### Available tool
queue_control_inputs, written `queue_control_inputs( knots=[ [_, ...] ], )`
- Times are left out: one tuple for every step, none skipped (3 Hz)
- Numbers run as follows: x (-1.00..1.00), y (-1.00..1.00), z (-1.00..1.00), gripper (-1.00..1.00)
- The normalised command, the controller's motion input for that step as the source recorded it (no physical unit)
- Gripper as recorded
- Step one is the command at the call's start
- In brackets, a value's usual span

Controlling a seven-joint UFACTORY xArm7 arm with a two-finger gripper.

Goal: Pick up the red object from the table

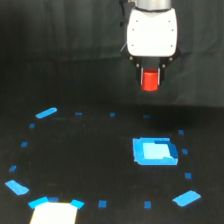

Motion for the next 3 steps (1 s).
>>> queue_control_inputs(
  knots=[
    [-0.14,-0.21,0.24,-1.00],
    [-0.29,-0.18,0.28,-1.00],
    [-0.09,-0.13,0.27,-1.00]
  ],
)
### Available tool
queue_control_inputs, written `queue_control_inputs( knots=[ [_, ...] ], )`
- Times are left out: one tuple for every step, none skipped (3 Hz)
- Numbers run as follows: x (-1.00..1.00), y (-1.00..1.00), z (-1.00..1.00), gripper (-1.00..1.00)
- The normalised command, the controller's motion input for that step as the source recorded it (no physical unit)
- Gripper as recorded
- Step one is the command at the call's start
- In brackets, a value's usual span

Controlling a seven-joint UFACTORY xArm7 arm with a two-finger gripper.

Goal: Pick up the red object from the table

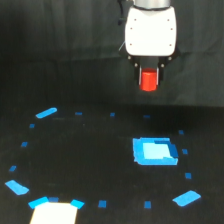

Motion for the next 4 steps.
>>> queue_control_inputs(
  knots=[
    [0.04,-0.14,-0.30,-0.91],
    [0.21,-0.35,-0.18,-0.93],
    [-0.02,-0.12,0.21,-1.00],
    [-0.03,-0.02,0.18,-1.00]
  ],
)
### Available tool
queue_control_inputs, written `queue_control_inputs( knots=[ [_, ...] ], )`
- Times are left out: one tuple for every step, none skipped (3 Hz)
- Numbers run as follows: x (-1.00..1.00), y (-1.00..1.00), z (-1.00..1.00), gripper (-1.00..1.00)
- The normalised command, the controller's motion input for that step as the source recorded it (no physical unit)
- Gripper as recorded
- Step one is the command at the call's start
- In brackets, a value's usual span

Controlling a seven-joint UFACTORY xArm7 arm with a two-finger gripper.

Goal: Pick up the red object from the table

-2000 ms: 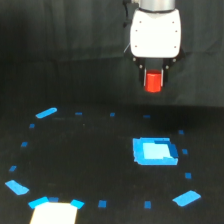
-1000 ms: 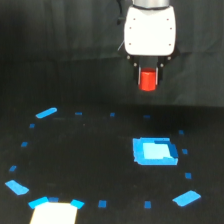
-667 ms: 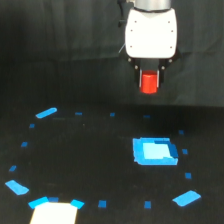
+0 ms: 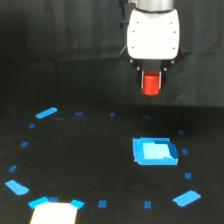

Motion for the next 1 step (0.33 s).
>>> queue_control_inputs(
  knots=[
    [0.26,0.11,-0.38,-0.93]
  ],
)
